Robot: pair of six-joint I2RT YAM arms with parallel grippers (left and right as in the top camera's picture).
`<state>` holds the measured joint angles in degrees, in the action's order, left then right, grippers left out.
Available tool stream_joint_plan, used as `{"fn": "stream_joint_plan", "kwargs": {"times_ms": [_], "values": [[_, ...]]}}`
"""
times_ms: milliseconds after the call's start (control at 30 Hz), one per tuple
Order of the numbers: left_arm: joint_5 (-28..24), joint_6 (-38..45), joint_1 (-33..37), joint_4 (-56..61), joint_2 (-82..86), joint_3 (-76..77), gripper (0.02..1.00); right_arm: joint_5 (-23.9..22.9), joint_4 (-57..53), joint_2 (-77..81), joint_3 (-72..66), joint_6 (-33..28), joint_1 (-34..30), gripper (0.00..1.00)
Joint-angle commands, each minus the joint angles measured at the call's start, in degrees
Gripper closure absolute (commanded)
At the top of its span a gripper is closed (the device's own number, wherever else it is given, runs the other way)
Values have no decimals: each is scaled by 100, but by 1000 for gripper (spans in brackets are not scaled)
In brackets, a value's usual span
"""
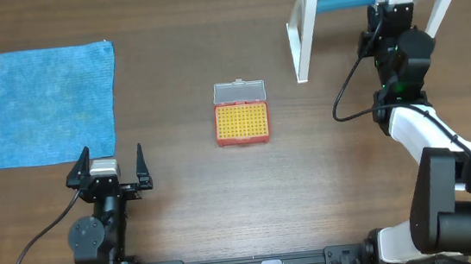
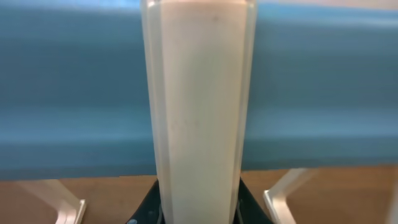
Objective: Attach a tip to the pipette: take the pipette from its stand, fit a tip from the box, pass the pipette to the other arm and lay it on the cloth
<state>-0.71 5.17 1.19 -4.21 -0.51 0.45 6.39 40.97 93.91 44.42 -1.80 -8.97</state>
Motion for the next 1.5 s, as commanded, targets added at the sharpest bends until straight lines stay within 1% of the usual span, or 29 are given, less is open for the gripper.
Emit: {"fn": "stream_joint_plan", "kwargs": {"times_ms": [33,267,300,367,400,433,467,500,567,700,800,833,933,1033,1100,1200,1433,1500], "values": [[-83,92,-9,-26,31,-13,20,55,166,-350,125,2,-37,921],[-83,92,-9,-26,33,-13,23,92,181,-546,111,7,20,919],[-83,92,-9,-26,33,-13,23,223,181,-761,79,7,98,919],[-83,92,-9,-26,33,-13,20,761,188,-1189,-9,111,326,921],[-83,92,-9,-26,33,-13,23,1220,354,-1475,-149,269,549,921],[-83,92,-9,-26,33,-13,20,1600,1416,-1729,-636,568,1051,921],[-83,92,-9,-26,31,-13,20,1617,2835,-1679,-1158,651,1563,921],[-83,92,-9,-26,33,-13,20,1622,3818,-1543,-1556,654,1969,921],[-83,92,-9,-26,33,-13,20,1687,4299,-1403,-1878,678,2339,921],[-83,92,-9,-26,33,-13,20,1683,4291,-1182,-2236,841,3230,921],[-83,92,-9,-26,33,-13,20,1609,4288,-1064,-2232,852,3641,921],[-83,92,-9,-26,33,-13,20,1521,4288,-981,-2232,907,3705,921],[-83,92,-9,-26,31,-13,20,1460,4291,-616,-2225,1165,3735,921],[-83,92,-9,-26,31,-13,23,1464,4293,-133,-2133,1622,3735,921],[-83,92,-9,-26,33,-13,20,1440,4293,11,-2087,1617,3722,921],[-83,92,-9,-26,33,-13,20,1117,4286,157,-2083,1617,3713,921],[-83,92,-9,-26,31,-13,20,1056,4288,509,-2079,1611,3713,921],[-83,92,-9,-26,33,-13,23,984,4275,511,-2076,1458,3713,921]]}}
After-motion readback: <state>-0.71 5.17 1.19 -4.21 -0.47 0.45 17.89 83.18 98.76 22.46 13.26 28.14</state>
